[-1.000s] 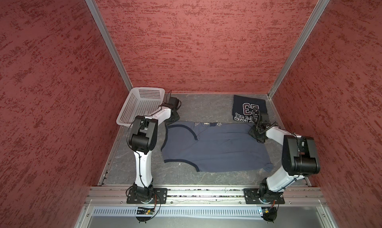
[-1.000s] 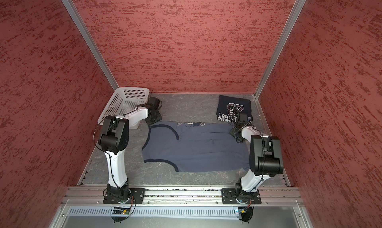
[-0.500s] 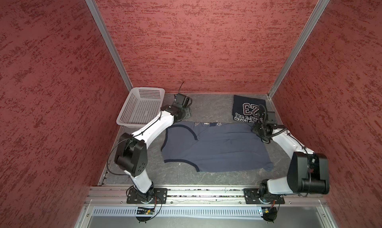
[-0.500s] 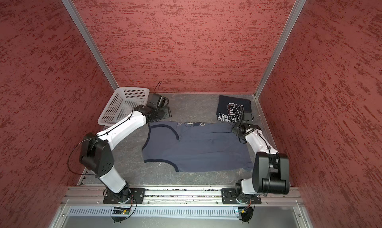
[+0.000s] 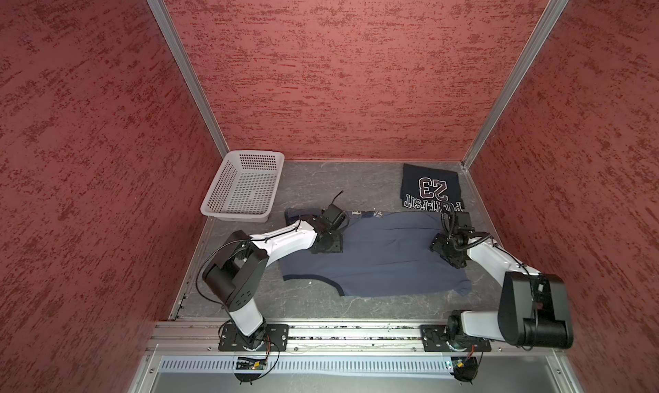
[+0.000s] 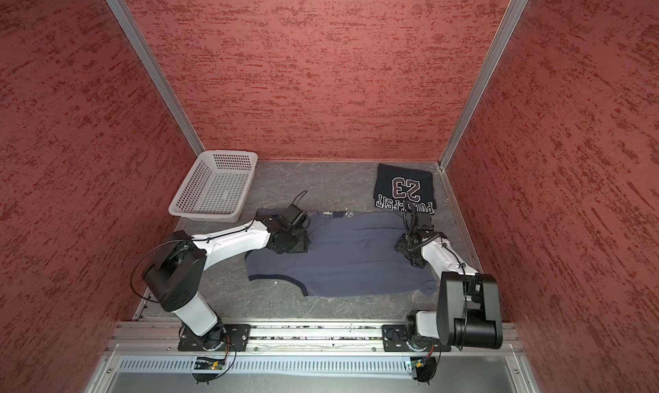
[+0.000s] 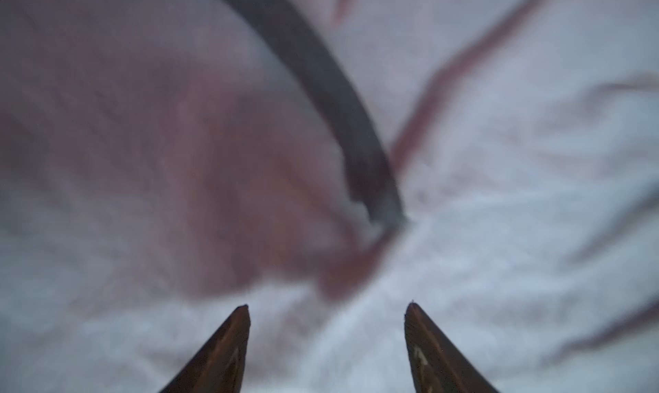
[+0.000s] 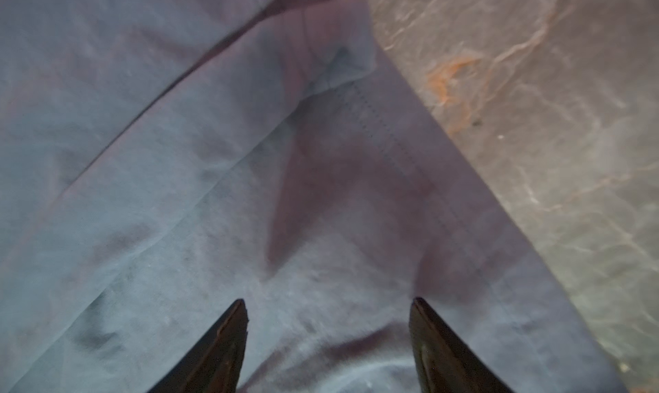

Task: Fold and stack tank tops
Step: Move the tank top to the center of the table.

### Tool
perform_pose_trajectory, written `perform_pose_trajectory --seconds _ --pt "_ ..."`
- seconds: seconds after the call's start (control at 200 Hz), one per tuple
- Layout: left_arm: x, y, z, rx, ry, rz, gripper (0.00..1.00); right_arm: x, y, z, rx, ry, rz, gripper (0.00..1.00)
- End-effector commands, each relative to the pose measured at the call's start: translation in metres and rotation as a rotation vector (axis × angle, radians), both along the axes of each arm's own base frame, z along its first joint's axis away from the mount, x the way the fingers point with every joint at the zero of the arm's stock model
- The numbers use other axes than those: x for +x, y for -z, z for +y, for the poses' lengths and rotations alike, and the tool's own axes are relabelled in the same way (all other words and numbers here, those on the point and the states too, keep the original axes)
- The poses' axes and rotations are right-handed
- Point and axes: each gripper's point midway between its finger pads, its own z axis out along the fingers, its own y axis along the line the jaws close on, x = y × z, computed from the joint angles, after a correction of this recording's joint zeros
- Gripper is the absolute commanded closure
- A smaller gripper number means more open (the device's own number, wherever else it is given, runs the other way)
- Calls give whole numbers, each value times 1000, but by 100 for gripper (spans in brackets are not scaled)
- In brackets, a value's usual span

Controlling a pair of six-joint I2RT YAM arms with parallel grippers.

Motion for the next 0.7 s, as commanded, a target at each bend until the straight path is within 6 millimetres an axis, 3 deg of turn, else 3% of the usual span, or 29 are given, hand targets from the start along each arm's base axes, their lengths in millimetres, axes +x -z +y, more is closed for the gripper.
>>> perform_pose_trajectory --seconds 0.0,0.235,0.406,0.546,0.696 --pt "17 8 10 -5 -87 -20 30 9 4 7 19 -6 -19 27" --pt "29 38 57 37 -178 -3 30 20 23 24 53 -42 -5 27" --pt "52 45 73 14 -206 -10 30 43 19 37 74 -74 -19 27" --pt "66 10 60 -3 -156 -73 29 45 -2 28 19 -72 -30 26" --pt "45 -40 38 20 -42 -143 22 17 -23 19 -29 -54 -20 26"
